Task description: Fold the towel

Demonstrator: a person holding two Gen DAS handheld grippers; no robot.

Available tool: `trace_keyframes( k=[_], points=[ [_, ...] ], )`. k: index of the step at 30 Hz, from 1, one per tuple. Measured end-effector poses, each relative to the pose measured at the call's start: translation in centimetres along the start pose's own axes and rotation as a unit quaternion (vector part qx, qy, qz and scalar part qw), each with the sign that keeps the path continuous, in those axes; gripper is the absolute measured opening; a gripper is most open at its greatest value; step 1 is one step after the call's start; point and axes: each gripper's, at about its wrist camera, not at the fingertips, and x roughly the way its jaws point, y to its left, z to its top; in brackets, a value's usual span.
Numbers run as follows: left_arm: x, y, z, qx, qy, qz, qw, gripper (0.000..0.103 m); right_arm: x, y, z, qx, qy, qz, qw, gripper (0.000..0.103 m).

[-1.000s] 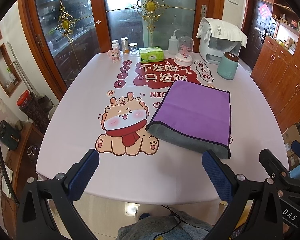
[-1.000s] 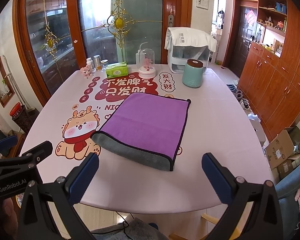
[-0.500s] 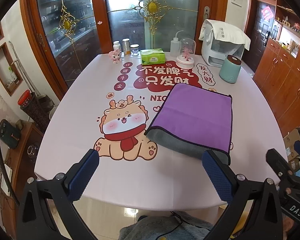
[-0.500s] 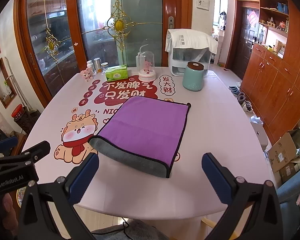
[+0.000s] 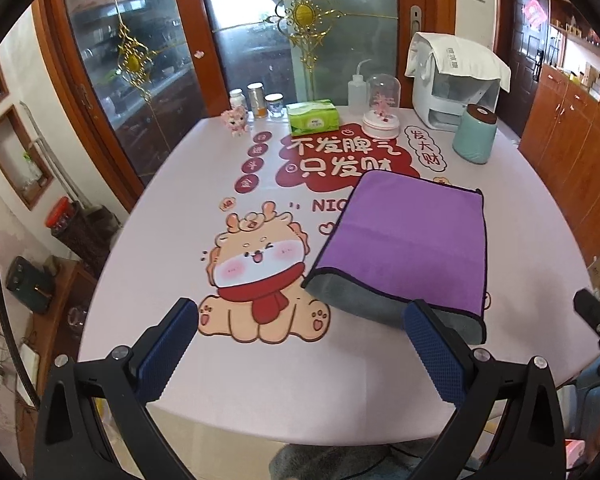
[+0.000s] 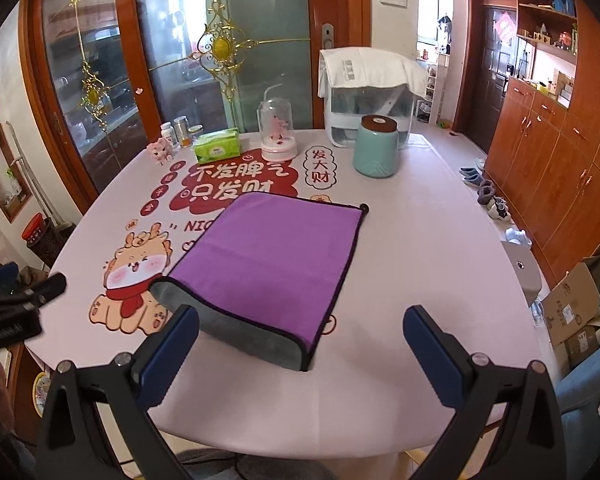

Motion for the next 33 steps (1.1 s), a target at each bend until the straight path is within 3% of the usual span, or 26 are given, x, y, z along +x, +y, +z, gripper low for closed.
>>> trace_keyframes(
  k=[8, 19, 25, 33],
  points=[
    [3.7, 0.7, 1.4, 0.02, 0.03, -0.032, 0.9988, 0.099, 3.6, -1.1, -2.0, 0.004, 0.039, 0.011, 0.999, 0.097],
    [11.9, -0.6, 2.9, 0.15, 0.038, -0.083, 0.9845, 0.094, 10.1, -0.9, -3.9, 0.015, 0.108, 0.017, 0.994, 0.082],
    [18.4, -1.1, 3.3, 0.196, 0.096, -0.133, 0.9669, 0.082, 13.1, -0.5, -4.3, 0.009, 0.134, 0.022, 0.991, 0.074],
    [23.4, -2.1, 3.1, 0.266, 0.139, -0.177, 0.9373, 0.08, 16.7, -0.6, -5.0, -0.001, 0.16, 0.054, 0.986, 0.057]
  ],
)
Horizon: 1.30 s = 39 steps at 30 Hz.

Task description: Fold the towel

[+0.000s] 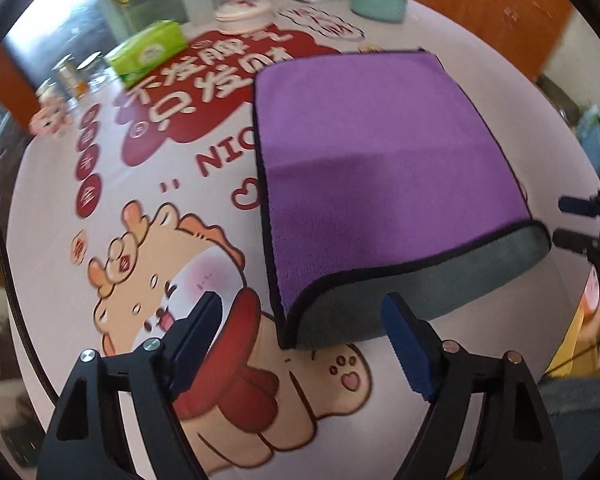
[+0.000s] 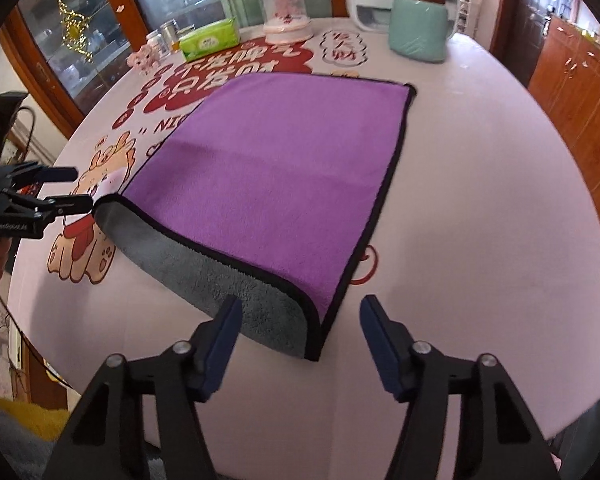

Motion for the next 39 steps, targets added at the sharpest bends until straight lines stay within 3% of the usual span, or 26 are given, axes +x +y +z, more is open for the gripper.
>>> trace_keyframes(
  k=[3, 8, 11, 21, 23, 25, 30, 39],
  points=[
    [1.5, 0.1, 0.4, 0.022, 0.017, -0.016, 0.9995, 0.071, 1.3, -0.5, 0.1, 0.006, 0.018, 0.017, 1.0, 0.05],
    [3.5, 0.5, 0.7, 0.031, 0.037, -0.05, 0.9976, 0.068, 2.4, -0.9, 0.1, 0.011, 0.032, 0.037, 0.999, 0.039],
    [4.1, 0.6, 0.7, 0.037, 0.047, -0.061, 0.9964, 0.059, 2.7, -1.1, 0.2, 0.014, 0.037, 0.055, 0.998, 0.03],
    [4.5, 1.0, 0.3, 0.036, 0.064, -0.101, 0.9922, 0.041, 3.1, -1.6, 0.1, 0.017, 0.043, 0.053, 0.998, 0.014],
    [4.5, 0.9, 0.0, 0.041, 0.067, -0.098, 0.9921, 0.039, 3.1, -1.6, 0.1, 0.017, 0.041, 0.051, 0.998, 0.01],
    [4.7, 0.9, -0.1, 0.045, 0.07, -0.097, 0.9918, 0.028, 3.0, -1.6, 0.1, 0.015, 0.039, 0.048, 0.998, 0.009],
    [4.9, 0.5, -0.4, 0.054, 0.071, -0.083, 0.9926, 0.011, 2.5, -0.9, -0.1, -0.004, 0.029, 0.038, 0.999, 0.006],
    [2.9, -0.5, -0.5, 0.067, 0.048, -0.052, 0.9952, 0.007, 1.1, -0.4, 0.2, -0.004, 0.006, 0.032, 0.999, 0.005]
  ],
)
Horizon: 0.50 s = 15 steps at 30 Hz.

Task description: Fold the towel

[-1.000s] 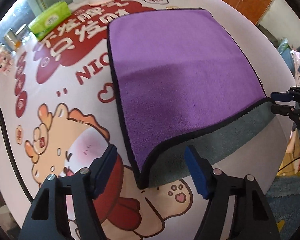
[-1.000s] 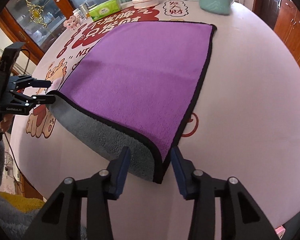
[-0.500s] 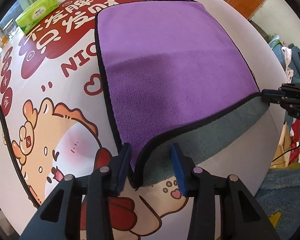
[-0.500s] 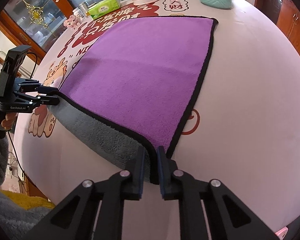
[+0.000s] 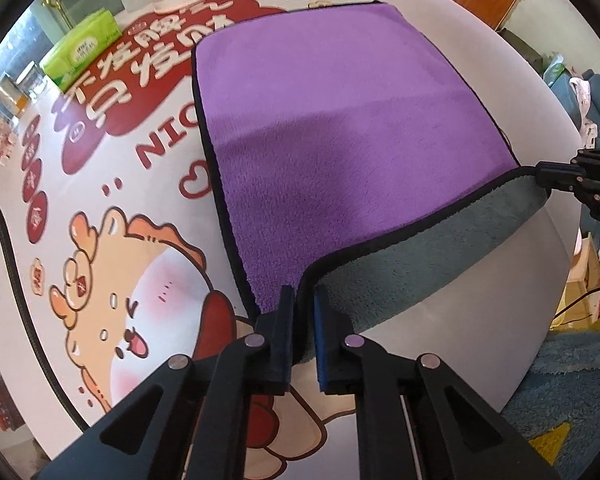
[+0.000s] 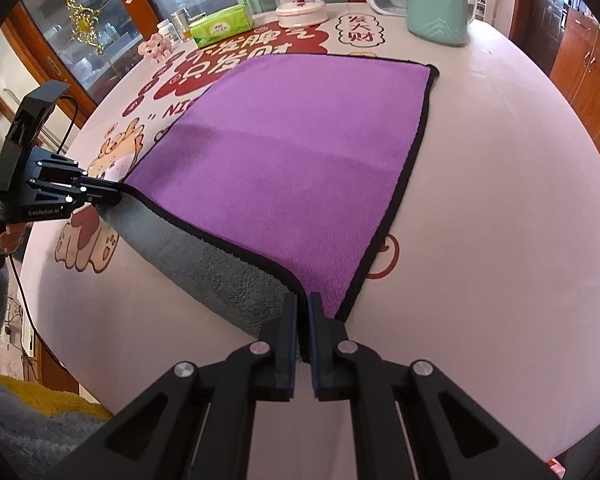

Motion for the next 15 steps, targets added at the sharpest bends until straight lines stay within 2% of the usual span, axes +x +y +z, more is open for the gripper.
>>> trace_keyframes(
  k=[6, 15],
  points=[
    [-2.2, 0.0, 0.7, -0.005, -0.028, 0.026, 0.9992, 0.007, -1.4, 0.1, 0.9, 0.005, -0.021, -0.007, 1.0, 0.005],
    [-4.9, 1.4, 4.9, -0.038, -0.08, 0.09, 0.992, 0.007, -3.9, -0.2, 3.7, 0.029, -0.068, -0.026, 0.997, 0.005]
  ],
)
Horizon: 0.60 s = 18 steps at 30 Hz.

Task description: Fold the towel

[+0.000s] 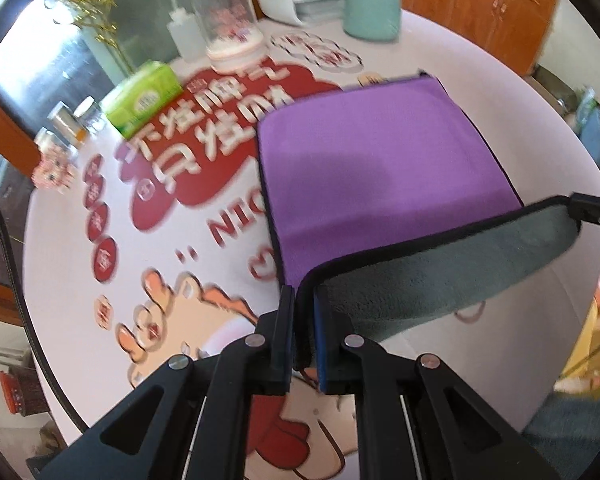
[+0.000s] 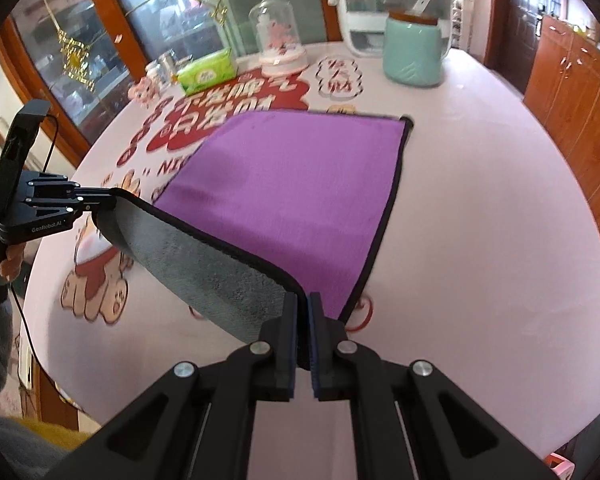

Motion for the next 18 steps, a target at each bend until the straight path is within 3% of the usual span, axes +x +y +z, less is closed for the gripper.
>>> trace_keyframes(
  k=[8, 18],
  points=[
    [-0.4, 0.4, 4.9, -0.01, -0.041, 0.049, 0.9979, 0.007, -1.7, -0.7, 5.4, 0.021, -0.066, -0.03, 0.997, 0.005],
    [1.4, 1.2, 9.9, -0.028, -0.067, 0.08, 0.9942, 0.007, -0.5, -2.1, 10.6, 0.037, -0.097, -0.068, 0.992, 0.005]
  ],
)
